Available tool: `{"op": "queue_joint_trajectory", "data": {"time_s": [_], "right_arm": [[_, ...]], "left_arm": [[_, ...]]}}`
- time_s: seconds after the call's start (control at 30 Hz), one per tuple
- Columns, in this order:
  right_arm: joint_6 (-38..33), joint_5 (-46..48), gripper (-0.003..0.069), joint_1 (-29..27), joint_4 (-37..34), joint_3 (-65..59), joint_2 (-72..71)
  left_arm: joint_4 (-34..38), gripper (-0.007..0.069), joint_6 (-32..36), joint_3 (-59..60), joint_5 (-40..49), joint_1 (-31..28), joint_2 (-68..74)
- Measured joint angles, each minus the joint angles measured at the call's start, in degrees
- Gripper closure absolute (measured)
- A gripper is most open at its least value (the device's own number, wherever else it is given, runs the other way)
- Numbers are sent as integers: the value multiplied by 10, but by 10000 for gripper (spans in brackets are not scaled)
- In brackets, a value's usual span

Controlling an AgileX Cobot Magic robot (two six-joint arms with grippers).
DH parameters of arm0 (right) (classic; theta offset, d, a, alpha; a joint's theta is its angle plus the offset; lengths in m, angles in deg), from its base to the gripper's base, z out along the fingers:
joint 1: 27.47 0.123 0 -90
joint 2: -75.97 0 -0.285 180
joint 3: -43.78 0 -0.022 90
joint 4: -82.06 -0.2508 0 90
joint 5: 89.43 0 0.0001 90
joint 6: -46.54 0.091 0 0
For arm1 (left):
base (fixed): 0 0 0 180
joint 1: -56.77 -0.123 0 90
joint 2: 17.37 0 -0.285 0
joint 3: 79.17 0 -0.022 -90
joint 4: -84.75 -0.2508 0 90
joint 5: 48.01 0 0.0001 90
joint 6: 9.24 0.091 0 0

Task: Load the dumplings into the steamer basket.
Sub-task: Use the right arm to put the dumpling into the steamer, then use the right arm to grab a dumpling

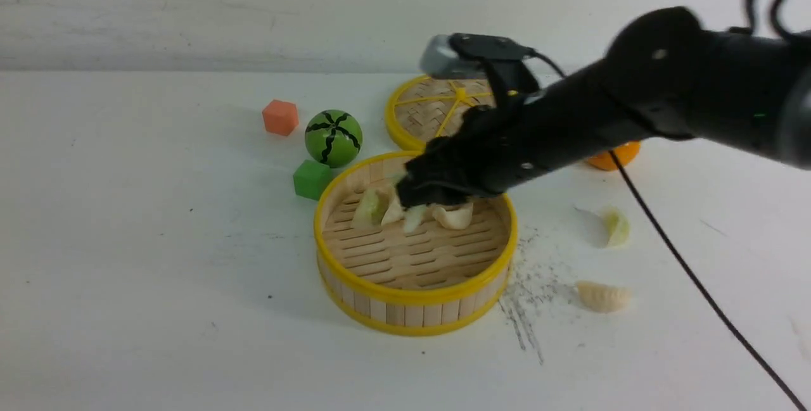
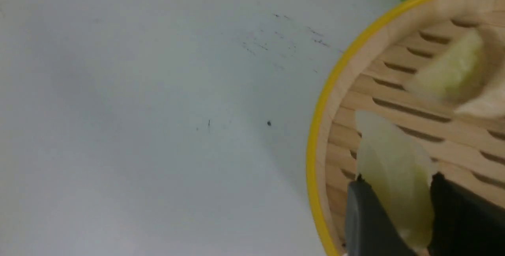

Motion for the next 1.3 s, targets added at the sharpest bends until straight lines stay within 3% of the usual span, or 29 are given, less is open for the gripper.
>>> {"op": "queue_joint_trajectory", "data": {"time_s": [0.2, 0.4, 0.6, 0.7, 0.87, 1.13, 1.3], "right_arm": [[56, -23, 460, 9, 21, 58, 122], [116, -27, 456, 9, 49, 65, 144], [127, 42, 298, -4, 108, 70, 115], [128, 139, 282, -31, 162, 102, 93], [128, 228, 405, -68, 244, 144, 84], [128, 212, 658, -82, 323, 151, 98], [125, 169, 680, -82, 330, 151, 115]], "left_arm": [[0, 621, 0, 0, -1, 0, 0], [0, 615, 0, 0, -4, 0, 0], [0, 606, 0, 0, -4, 0, 0], [-1, 606, 0, 0, -4, 0, 0], [-1, 606, 0, 0, -4, 0, 0], [-1, 602, 0, 0, -4, 0, 0], [-1, 597, 0, 0, -2, 0, 0]]}}
